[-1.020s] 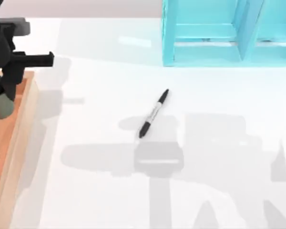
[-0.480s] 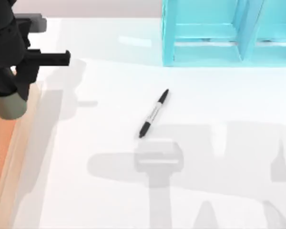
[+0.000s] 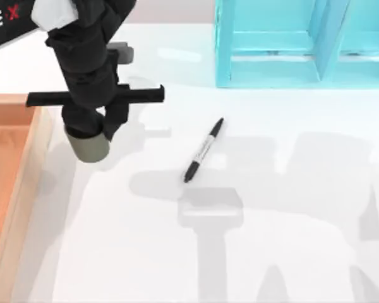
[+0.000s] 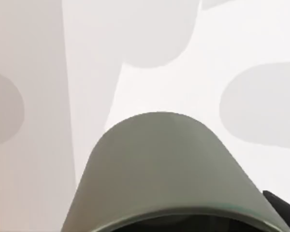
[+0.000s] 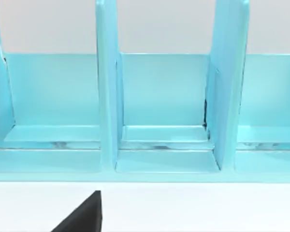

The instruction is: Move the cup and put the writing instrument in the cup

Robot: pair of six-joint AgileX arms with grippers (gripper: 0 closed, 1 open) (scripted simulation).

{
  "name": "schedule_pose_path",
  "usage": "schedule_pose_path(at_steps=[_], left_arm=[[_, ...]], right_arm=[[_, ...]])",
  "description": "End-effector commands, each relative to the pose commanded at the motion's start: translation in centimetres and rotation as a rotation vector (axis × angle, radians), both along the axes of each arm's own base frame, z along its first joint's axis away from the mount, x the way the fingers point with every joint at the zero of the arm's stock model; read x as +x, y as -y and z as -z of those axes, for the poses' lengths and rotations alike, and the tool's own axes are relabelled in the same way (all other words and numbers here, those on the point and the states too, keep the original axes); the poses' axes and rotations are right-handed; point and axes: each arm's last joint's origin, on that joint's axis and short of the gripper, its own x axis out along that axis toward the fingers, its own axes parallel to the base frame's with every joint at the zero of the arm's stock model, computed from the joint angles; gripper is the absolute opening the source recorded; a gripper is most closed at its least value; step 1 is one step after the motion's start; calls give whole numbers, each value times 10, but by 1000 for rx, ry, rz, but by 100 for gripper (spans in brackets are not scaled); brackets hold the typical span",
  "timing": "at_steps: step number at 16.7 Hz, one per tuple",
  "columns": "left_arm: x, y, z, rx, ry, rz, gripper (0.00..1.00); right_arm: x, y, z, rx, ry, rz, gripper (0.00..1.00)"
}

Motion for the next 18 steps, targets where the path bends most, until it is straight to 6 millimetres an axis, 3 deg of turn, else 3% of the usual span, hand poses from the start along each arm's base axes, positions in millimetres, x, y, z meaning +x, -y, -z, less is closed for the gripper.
schedule_pose_path(at_steps=[2, 6, 13, 17, 18], left_arm=[[2, 9, 9, -4, -1, 1, 0], [3, 7, 10, -3, -3, -5, 0], [2, 4, 52, -4, -1, 1, 0], [2, 4, 53, -4, -1, 1, 0], [2, 4, 53, -4, -1, 1, 8]], right_arm=[[0, 0, 0, 0, 0, 0, 100], [0, 0, 0, 0, 0, 0, 100], [0, 0, 0, 0, 0, 0, 100], [0, 0, 0, 0, 0, 0, 100], [0, 0, 0, 0, 0, 0, 100]])
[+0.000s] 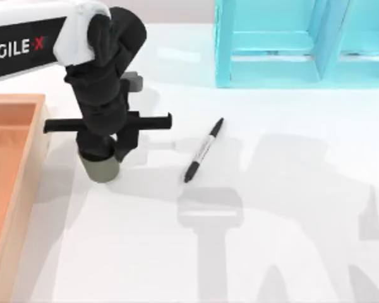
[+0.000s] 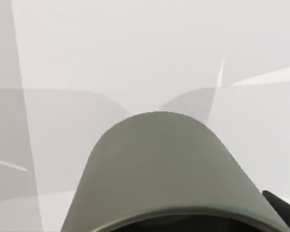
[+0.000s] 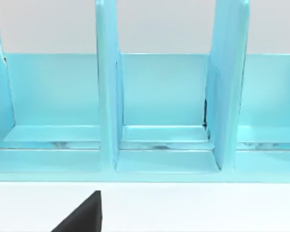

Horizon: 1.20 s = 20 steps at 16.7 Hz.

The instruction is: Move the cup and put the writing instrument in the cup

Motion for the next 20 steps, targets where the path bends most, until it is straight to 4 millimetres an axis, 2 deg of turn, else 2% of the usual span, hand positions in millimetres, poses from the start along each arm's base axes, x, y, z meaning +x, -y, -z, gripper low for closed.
schedule_pose_path(at_steps=[12, 20], left_arm=[[0, 0, 0, 0, 0, 0, 98], [0, 0, 0, 0, 0, 0, 100]], right_arm=[[0, 0, 0, 0, 0, 0, 100], [0, 0, 0, 0, 0, 0, 100]])
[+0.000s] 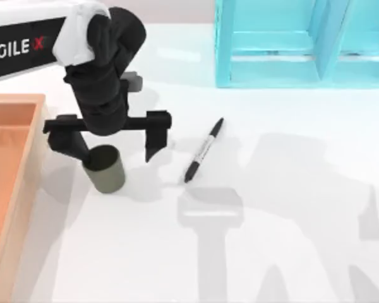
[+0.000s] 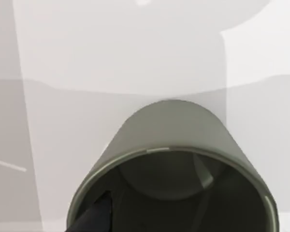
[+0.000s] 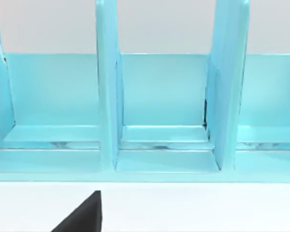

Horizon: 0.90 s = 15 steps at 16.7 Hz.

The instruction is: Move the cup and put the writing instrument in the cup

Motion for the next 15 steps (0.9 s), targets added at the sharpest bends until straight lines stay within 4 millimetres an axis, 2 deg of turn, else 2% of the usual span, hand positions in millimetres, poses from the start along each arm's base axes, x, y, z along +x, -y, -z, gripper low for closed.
schedule_pose_path(at_steps=[3, 6, 9, 12, 15], left_arm=[[1, 1, -3, 1, -3, -1, 100], [7, 4, -23, 5, -12, -5, 100], [12, 7, -67, 5, -14, -2, 100], [9, 6, -114, 3, -12, 1, 100], [2, 2, -144, 1, -4, 2, 100]], right_arm=[[0, 0, 0, 0, 0, 0, 100], [0, 0, 0, 0, 0, 0, 100], [0, 0, 0, 0, 0, 0, 100], [0, 0, 0, 0, 0, 0, 100], [0, 0, 0, 0, 0, 0, 100]])
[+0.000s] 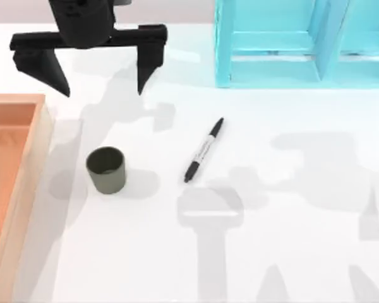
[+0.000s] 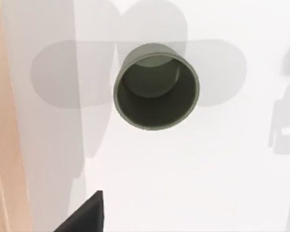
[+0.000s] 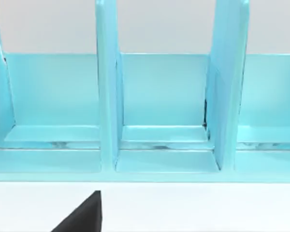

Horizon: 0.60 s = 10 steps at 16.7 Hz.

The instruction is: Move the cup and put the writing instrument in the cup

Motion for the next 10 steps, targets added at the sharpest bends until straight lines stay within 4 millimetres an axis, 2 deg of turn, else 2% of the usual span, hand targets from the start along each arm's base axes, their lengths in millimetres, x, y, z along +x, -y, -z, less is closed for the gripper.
schedule_pose_path(at_steps=[2, 6, 8, 10], left_arm=[[-2, -1, -7, -1, 4, 0, 100], [-1, -1, -5, 0, 4, 0, 100], [4, 13, 4, 21, 17, 40, 100], [12, 43, 25, 61, 38, 119, 100]], right_arm=[[0, 0, 0, 0, 0, 0, 100], [0, 0, 0, 0, 0, 0, 100], [0, 0, 0, 0, 0, 0, 100], [0, 0, 0, 0, 0, 0, 100]])
